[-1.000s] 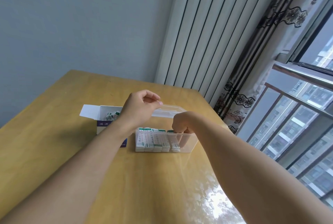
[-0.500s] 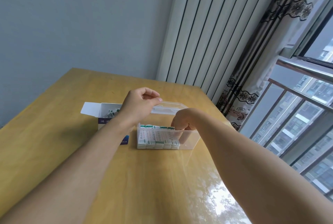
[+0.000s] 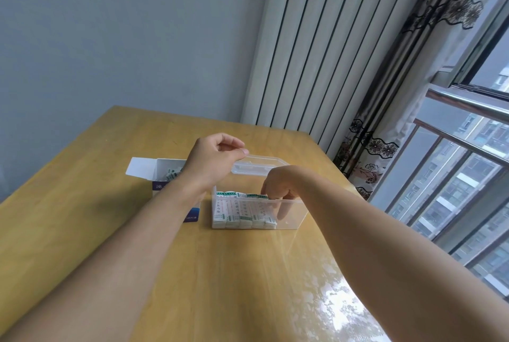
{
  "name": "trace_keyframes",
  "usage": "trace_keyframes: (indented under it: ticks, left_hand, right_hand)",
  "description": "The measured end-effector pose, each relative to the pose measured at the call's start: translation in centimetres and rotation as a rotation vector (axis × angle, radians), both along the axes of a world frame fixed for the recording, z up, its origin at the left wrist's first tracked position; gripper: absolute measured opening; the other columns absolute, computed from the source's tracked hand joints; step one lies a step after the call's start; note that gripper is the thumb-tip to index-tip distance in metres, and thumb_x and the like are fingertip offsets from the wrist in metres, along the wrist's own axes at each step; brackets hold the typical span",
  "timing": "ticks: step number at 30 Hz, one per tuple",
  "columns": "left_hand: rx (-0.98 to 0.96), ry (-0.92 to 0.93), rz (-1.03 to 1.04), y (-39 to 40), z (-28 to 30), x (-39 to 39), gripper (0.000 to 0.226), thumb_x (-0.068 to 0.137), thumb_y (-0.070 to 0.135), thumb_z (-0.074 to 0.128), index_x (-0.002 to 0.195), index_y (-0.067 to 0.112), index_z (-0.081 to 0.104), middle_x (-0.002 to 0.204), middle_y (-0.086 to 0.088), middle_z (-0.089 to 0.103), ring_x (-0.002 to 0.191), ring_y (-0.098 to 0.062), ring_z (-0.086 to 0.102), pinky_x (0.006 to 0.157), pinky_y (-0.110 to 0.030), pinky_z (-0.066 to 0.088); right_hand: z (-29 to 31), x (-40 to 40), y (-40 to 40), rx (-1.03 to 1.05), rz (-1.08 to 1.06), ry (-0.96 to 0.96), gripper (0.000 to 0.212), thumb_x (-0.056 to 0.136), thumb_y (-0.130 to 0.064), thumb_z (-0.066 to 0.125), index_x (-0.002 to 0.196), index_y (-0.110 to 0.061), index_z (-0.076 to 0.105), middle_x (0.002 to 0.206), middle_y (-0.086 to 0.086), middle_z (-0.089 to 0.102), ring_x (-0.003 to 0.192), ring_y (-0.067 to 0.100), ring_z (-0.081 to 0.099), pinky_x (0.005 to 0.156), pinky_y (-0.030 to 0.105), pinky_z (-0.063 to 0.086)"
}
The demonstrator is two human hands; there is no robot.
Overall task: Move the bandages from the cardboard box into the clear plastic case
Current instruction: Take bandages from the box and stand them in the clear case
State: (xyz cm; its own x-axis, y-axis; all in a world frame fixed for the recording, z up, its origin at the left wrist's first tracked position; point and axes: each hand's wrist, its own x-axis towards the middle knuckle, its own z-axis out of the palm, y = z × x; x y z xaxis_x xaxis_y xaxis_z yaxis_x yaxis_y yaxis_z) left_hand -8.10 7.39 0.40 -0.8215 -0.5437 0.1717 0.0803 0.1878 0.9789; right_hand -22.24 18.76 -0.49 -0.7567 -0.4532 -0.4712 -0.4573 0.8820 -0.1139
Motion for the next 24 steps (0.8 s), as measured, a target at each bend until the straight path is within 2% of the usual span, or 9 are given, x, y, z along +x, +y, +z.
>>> trace_keyframes:
  ticks: [4, 6, 9, 11, 15, 17, 20, 22, 24]
  left_hand:
    - [0.016, 0.018, 0.017, -0.6, 0.1, 0.1, 0.01, 0.09, 0.019, 0.075, 0.1, 0.02, 0.073, 0.099, 0.005, 0.075, 0.096, -0.005, 0.068, 0.076, -0.018, 0.047]
    - [0.036, 0.032, 0.028, -1.0, 0.2, 0.2, 0.009, 0.09, 0.019, 0.075, 0.099, 0.02, 0.073, 0.098, 0.005, 0.075, 0.094, -0.004, 0.068, 0.081, -0.02, 0.049]
    - [0.05, 0.052, 0.047, -1.6, 0.6, 0.5, 0.009, 0.09, 0.018, 0.075, 0.099, 0.019, 0.074, 0.098, 0.005, 0.074, 0.09, -0.003, 0.066, 0.082, -0.02, 0.047]
    - [0.063, 0.068, 0.065, -2.1, 0.8, 0.7, 0.008, 0.09, 0.018, 0.075, 0.098, 0.019, 0.074, 0.097, 0.004, 0.074, 0.093, -0.005, 0.066, 0.087, -0.024, 0.049]
    - [0.089, 0.067, 0.094, -2.8, 0.9, 0.9, 0.007, 0.089, 0.019, 0.075, 0.096, 0.022, 0.074, 0.101, 0.003, 0.075, 0.105, -0.015, 0.068, 0.097, -0.036, 0.054]
    - [0.093, 0.066, 0.102, -2.8, 0.8, 0.8, 0.006, 0.089, 0.02, 0.076, 0.095, 0.022, 0.074, 0.101, 0.002, 0.075, 0.105, -0.016, 0.068, 0.098, -0.037, 0.054]
    - [0.089, 0.064, 0.099, -2.6, 0.8, 0.8, 0.007, 0.089, 0.018, 0.076, 0.095, 0.02, 0.074, 0.101, 0.001, 0.076, 0.104, -0.014, 0.069, 0.098, -0.035, 0.053]
    - [0.089, 0.063, 0.096, -2.5, 0.8, 0.7, 0.007, 0.089, 0.018, 0.075, 0.096, 0.019, 0.074, 0.102, 0.0, 0.076, 0.104, -0.014, 0.069, 0.097, -0.033, 0.053]
    - [0.088, 0.06, 0.093, -2.4, 0.7, 0.6, 0.007, 0.089, 0.018, 0.075, 0.096, 0.019, 0.074, 0.102, 0.001, 0.075, 0.104, -0.015, 0.069, 0.096, -0.032, 0.053]
  right_hand:
    - [0.2, 0.3, -0.2, 0.111, -0.009, -0.061, 0.043, 0.098, 0.0, 0.046, 0.14, -0.004, 0.052, 0.136, 0.014, 0.062, 0.089, 0.028, 0.077, 0.096, 0.041, 0.058]
    - [0.3, 0.0, -0.3, 0.1, -0.007, -0.054, 0.041, 0.101, -0.006, 0.047, 0.142, -0.004, 0.05, 0.134, 0.012, 0.064, 0.089, 0.028, 0.077, 0.096, 0.043, 0.057]
    - [0.9, 0.1, -0.5, 0.085, 0.021, 0.017, 0.04, 0.103, -0.015, 0.053, 0.142, -0.005, 0.051, 0.13, 0.011, 0.066, 0.087, 0.028, 0.076, 0.089, 0.045, 0.06]
    - [1.1, 0.0, -0.9, 0.027, 0.064, 0.097, 0.037, 0.101, -0.019, 0.06, 0.135, -0.006, 0.058, 0.123, 0.009, 0.07, 0.085, 0.024, 0.075, 0.083, 0.043, 0.062]
    - [0.8, 0.8, -2.2, -0.061, 0.133, 0.23, 0.036, 0.085, -0.034, 0.08, 0.107, -0.008, 0.07, 0.088, 0.004, 0.077, 0.07, 0.016, 0.072, 0.079, 0.039, 0.063]
    - [0.4, 1.3, -2.8, -0.032, 0.16, 0.22, 0.034, 0.082, -0.037, 0.082, 0.1, -0.01, 0.073, 0.087, 0.004, 0.078, 0.068, 0.016, 0.071, 0.08, 0.037, 0.062]
    - [-0.3, 1.5, -3.6, 0.033, 0.186, 0.183, 0.023, 0.087, -0.029, 0.076, 0.099, -0.01, 0.073, 0.094, 0.004, 0.078, 0.076, 0.018, 0.073, 0.084, 0.037, 0.062]
    - [-0.5, 1.5, -3.8, 0.048, 0.192, 0.225, 0.021, 0.087, -0.028, 0.075, 0.093, -0.01, 0.068, 0.088, 0.003, 0.077, 0.07, 0.019, 0.07, 0.082, 0.038, 0.062]
    - [-0.9, 1.3, -3.9, 0.038, 0.19, 0.238, 0.023, 0.086, -0.029, 0.075, 0.097, -0.01, 0.069, 0.081, 0.002, 0.075, 0.067, 0.019, 0.07, 0.078, 0.037, 0.062]
